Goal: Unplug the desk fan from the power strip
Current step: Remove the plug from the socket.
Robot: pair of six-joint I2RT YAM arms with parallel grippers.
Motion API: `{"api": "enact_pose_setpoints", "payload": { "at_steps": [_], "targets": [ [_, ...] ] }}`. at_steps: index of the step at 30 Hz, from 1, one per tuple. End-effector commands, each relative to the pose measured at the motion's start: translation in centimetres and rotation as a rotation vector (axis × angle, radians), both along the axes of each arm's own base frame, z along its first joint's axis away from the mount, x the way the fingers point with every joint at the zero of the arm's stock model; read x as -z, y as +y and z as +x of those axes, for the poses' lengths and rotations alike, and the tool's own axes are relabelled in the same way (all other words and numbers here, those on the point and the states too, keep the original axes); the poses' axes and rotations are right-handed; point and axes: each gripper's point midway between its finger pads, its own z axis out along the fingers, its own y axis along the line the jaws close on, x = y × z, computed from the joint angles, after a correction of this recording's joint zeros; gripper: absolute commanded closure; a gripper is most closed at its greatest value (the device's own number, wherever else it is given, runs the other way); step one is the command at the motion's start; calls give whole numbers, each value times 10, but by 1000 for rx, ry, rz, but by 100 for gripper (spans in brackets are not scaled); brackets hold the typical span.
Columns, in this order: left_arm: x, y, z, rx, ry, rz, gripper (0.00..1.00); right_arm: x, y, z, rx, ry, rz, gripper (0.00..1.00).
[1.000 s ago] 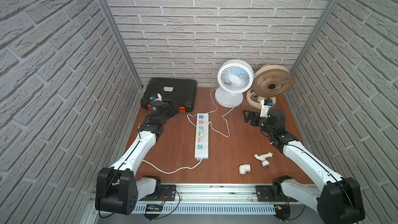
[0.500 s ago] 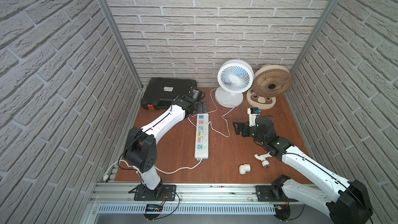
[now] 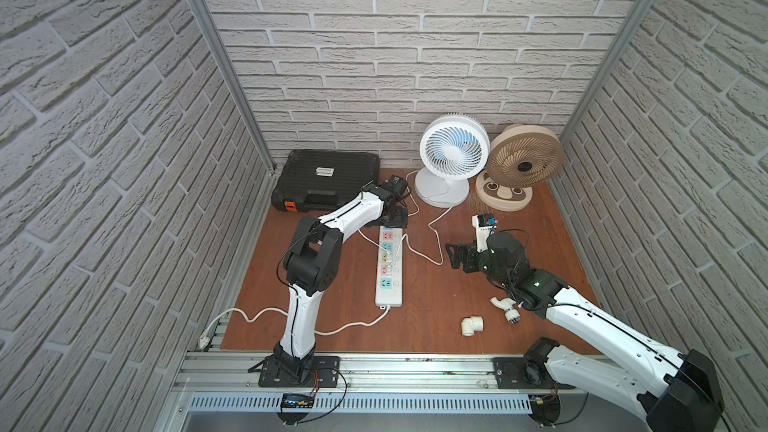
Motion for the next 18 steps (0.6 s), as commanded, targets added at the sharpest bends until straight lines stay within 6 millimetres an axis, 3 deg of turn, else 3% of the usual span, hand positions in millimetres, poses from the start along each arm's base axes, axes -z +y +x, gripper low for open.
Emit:
{"api": "enact_pose_setpoints", "payload": {
  "at_steps": [1,15,18],
  "targets": [
    [15,-7,-8,22,77,-10,2,0,0,-3,9,-8,2,3],
    [48,-9,-19,49,176,35,2,0,4,-7,0,-12,-6,3],
    [50,-10,-19,49,180,32,7,1,4,-8,-1,-10,-8,3]
  ]
}}
